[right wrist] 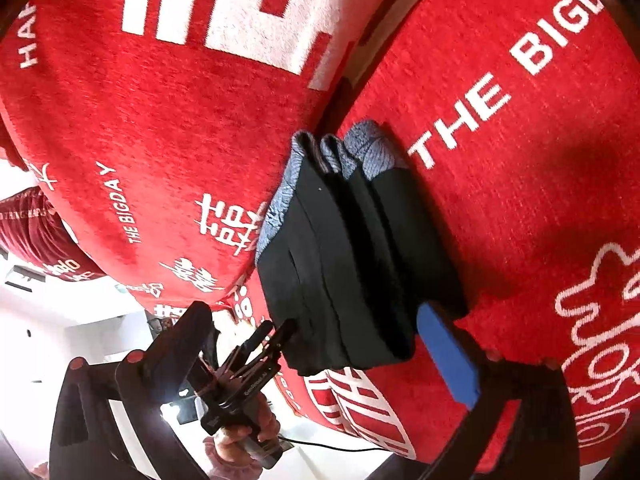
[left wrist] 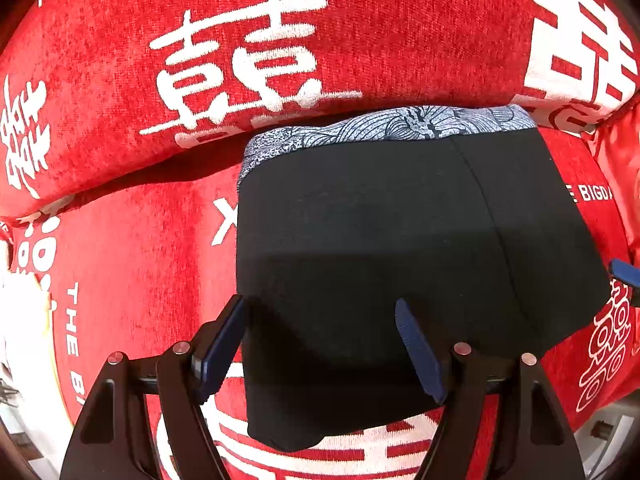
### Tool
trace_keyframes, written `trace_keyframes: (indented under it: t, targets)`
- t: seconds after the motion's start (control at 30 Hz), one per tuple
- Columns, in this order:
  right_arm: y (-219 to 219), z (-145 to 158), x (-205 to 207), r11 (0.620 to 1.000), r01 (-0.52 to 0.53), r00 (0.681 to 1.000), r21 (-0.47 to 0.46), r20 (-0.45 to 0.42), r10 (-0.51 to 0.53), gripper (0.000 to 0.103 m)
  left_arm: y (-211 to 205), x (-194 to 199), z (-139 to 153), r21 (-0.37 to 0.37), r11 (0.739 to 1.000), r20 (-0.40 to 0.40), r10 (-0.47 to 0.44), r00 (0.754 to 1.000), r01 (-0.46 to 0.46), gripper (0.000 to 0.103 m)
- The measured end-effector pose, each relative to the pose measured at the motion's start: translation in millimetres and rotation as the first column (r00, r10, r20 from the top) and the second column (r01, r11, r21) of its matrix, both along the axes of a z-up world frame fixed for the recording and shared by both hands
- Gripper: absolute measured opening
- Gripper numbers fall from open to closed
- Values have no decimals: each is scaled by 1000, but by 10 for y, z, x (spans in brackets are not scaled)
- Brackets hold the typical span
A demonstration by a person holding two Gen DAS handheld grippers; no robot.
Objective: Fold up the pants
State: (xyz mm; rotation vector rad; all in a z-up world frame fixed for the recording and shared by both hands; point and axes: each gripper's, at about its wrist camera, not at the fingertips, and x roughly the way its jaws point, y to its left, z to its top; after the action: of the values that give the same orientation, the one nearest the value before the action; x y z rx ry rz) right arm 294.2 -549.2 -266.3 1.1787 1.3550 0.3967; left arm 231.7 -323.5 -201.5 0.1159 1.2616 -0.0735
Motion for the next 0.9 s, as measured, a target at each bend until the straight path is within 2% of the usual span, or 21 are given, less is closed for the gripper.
trace_keyframes:
  t: [0.2,0.3,0.33,0.43,0.6,0.77,0.9]
  targets:
    - [-53,38,-8,1000,12,1000,-29,7,-12,103,-12,-8,5,1,1000,2,-7,1000,7,76]
    - [-65,187,-21,989,15,998,-144,63,-6,103,12,-9,39,-6,1000,6,-1,1000,1,76]
    - [-67,272,-24,979,13,996,-203,92,6,103,30,-7,57,-9,1000,11,2,1000,-2,76]
    - [-58,398,-35,954,8,991,-299,127,32,103,111,8,83,-13,1000,14,18,1000,-18,76]
    - [-1,413,-76,892,-47,992,-451,86,96,103,290,22,67,-5,998,2,55,998,-55,76]
    - [117,282,-160,871,-114,990,-477,14,138,103,399,17,36,-2,997,-5,82,997,-82,76]
    - [293,218,-158,847,-173,981,-502,-8,196,103,406,27,11,0,996,-11,89,996,-89,76]
